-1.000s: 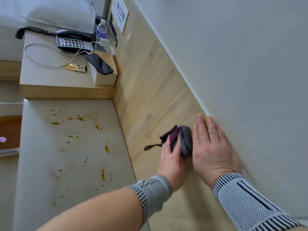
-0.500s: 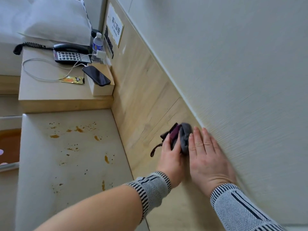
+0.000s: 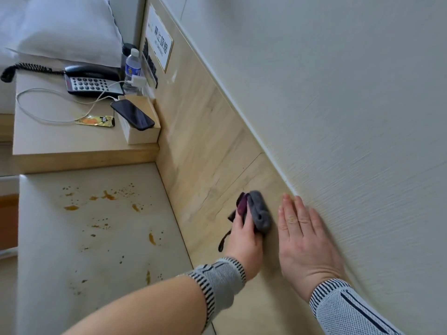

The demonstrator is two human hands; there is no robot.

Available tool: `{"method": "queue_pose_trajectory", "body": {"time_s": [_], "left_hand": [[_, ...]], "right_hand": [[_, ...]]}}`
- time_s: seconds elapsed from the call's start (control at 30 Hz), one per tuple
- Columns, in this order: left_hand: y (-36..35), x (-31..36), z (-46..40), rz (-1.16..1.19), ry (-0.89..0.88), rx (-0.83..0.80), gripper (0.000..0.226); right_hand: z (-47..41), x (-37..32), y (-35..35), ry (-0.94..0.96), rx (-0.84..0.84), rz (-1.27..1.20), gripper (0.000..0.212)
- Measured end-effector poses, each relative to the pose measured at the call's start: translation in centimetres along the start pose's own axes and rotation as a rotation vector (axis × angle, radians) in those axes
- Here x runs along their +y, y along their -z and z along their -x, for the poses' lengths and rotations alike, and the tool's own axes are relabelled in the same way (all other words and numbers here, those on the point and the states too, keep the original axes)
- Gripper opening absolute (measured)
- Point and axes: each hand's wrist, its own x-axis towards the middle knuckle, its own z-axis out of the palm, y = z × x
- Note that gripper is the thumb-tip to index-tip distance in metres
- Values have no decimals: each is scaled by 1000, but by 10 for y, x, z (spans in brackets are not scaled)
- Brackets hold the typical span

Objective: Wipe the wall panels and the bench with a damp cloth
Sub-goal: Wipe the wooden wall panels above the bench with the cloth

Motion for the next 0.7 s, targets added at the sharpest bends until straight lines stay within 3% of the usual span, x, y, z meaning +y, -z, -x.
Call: {"method": "queue_pose_trajectory", "body": {"time_s": [0.2,0.3,0.47,0.7], "left_hand": [[24,2,-71,77,-8,142,73],[6,-16,-42,145,99,127,74],[-20,-25,4,150,7,48,75],[23,-5,-70,142,194,198,77]], "right_hand": [[-36,-13,-8,-94,0,-23,53],[-36,-13,-9,-74,11,-29,53],[-34,-12,-7,-44,-9,-17,54],[-30,-10,-14,5,20,24,52]]}}
